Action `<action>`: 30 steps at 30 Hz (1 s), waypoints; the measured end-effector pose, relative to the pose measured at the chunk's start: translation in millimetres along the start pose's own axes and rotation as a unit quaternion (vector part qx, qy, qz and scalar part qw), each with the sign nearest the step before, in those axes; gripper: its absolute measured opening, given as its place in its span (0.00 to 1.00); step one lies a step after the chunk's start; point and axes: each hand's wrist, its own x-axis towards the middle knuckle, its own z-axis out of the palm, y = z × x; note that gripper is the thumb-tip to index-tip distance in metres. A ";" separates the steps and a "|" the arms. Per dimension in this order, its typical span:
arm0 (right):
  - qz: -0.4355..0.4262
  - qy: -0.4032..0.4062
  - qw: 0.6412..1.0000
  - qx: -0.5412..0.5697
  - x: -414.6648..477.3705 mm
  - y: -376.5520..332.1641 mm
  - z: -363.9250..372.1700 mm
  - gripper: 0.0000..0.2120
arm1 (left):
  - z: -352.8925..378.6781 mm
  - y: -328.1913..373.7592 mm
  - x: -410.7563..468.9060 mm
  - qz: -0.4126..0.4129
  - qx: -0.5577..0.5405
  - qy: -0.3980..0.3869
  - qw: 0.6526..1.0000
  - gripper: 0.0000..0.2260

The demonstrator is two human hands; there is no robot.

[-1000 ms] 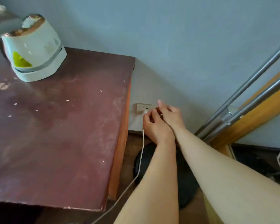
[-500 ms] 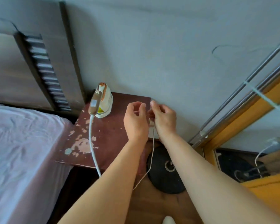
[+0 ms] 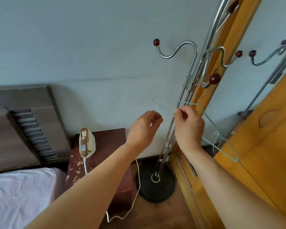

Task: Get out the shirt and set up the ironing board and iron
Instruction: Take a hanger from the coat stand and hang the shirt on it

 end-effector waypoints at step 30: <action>0.049 -0.242 0.966 -0.079 96.3 46.2 -135.3 0.12 | 89.4 111.1 43.3 0.152 0.231 0.039 0.960 0.14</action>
